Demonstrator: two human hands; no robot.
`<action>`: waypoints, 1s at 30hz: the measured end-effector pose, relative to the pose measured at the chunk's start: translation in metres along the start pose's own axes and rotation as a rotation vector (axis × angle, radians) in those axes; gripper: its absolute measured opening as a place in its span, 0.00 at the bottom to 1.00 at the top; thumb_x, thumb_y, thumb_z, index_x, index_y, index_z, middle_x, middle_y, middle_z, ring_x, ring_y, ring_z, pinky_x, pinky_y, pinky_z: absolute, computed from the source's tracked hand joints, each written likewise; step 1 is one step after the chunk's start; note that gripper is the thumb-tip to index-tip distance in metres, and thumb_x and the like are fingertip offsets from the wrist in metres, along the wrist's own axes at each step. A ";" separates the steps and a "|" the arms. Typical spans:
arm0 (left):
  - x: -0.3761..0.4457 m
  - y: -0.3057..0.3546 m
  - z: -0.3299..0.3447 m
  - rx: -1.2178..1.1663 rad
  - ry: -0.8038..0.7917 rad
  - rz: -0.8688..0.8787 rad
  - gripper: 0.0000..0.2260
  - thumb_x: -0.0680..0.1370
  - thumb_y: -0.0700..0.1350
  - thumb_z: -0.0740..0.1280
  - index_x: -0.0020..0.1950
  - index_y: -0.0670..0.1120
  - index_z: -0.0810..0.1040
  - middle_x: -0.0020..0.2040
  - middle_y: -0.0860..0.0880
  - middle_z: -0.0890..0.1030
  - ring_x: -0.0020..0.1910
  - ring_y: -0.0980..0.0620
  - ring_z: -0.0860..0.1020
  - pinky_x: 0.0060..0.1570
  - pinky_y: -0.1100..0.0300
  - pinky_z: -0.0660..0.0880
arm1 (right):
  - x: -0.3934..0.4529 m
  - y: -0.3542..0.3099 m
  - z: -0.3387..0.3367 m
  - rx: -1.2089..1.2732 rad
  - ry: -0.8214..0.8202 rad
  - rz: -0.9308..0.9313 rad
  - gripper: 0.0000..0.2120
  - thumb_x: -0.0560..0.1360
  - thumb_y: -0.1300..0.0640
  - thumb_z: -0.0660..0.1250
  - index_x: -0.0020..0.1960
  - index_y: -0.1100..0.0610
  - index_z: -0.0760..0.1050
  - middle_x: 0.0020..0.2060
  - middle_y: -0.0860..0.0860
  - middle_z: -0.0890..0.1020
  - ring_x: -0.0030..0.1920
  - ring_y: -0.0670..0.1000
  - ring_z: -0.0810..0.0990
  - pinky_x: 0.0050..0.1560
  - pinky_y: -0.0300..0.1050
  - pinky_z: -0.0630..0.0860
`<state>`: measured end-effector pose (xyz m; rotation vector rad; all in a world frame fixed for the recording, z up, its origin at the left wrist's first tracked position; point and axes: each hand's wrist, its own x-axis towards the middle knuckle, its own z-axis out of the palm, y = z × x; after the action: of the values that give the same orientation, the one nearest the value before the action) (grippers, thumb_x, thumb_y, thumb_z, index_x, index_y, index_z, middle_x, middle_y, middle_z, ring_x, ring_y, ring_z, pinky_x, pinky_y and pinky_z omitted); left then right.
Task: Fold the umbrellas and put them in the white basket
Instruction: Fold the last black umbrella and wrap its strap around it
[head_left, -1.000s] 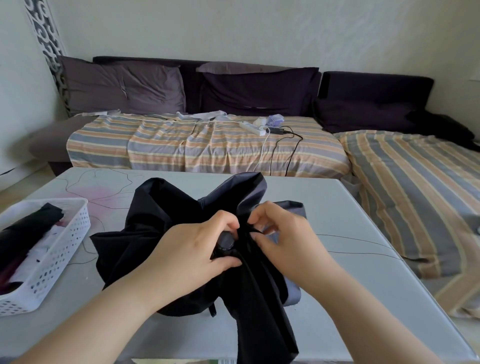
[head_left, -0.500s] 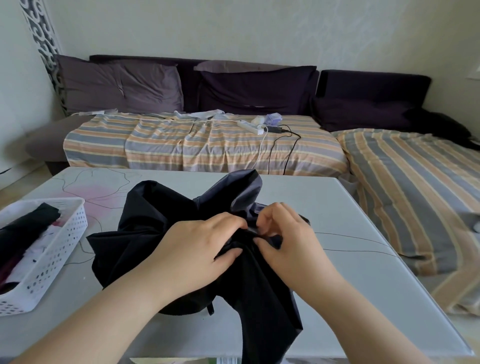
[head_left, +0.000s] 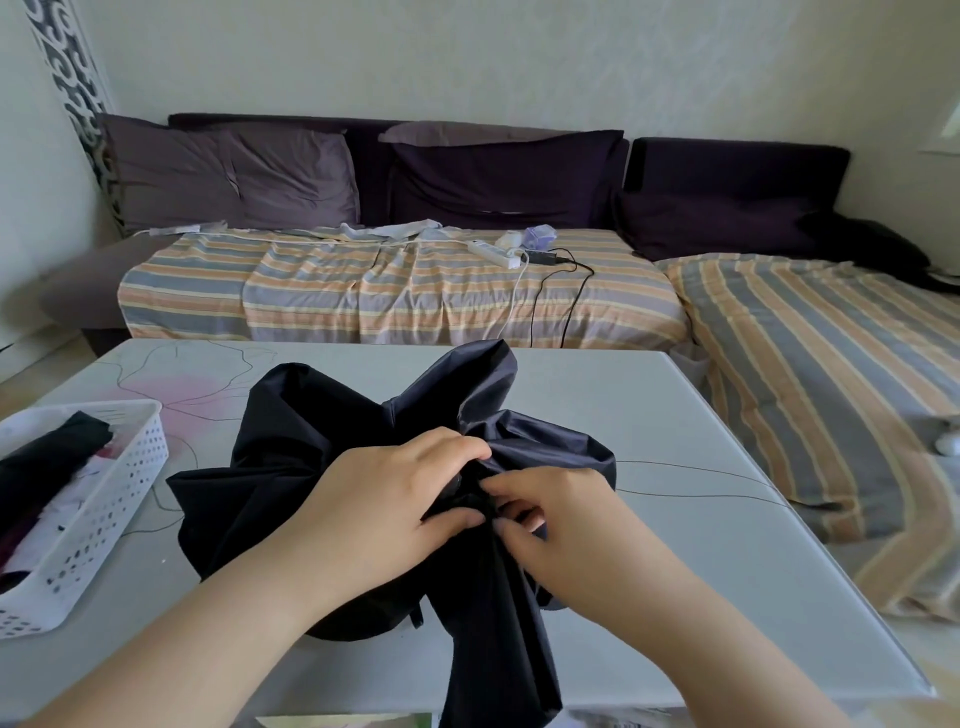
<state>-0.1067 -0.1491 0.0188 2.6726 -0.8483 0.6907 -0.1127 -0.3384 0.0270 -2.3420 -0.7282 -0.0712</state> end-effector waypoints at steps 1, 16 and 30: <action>0.000 0.000 0.000 0.000 0.004 0.006 0.20 0.73 0.61 0.58 0.60 0.54 0.73 0.54 0.61 0.78 0.32 0.61 0.78 0.27 0.68 0.71 | 0.001 0.001 0.001 0.001 0.012 0.018 0.11 0.76 0.62 0.63 0.54 0.52 0.80 0.44 0.47 0.84 0.46 0.46 0.81 0.48 0.41 0.78; 0.001 -0.004 0.006 0.155 0.142 0.110 0.08 0.76 0.43 0.62 0.53 0.48 0.79 0.51 0.55 0.81 0.27 0.53 0.77 0.22 0.60 0.70 | -0.003 0.000 0.006 0.467 0.053 0.170 0.10 0.77 0.65 0.62 0.49 0.49 0.69 0.46 0.45 0.85 0.48 0.39 0.82 0.49 0.36 0.78; 0.006 -0.007 0.004 0.233 0.200 0.055 0.09 0.77 0.43 0.60 0.42 0.46 0.79 0.37 0.53 0.81 0.20 0.51 0.73 0.17 0.57 0.68 | -0.015 0.054 -0.019 -0.148 0.321 0.113 0.06 0.74 0.59 0.70 0.39 0.56 0.76 0.41 0.49 0.78 0.40 0.54 0.78 0.41 0.48 0.76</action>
<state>-0.0971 -0.1478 0.0175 2.7246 -0.8359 1.1118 -0.0946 -0.3908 0.0061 -2.4258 -0.4445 -0.4540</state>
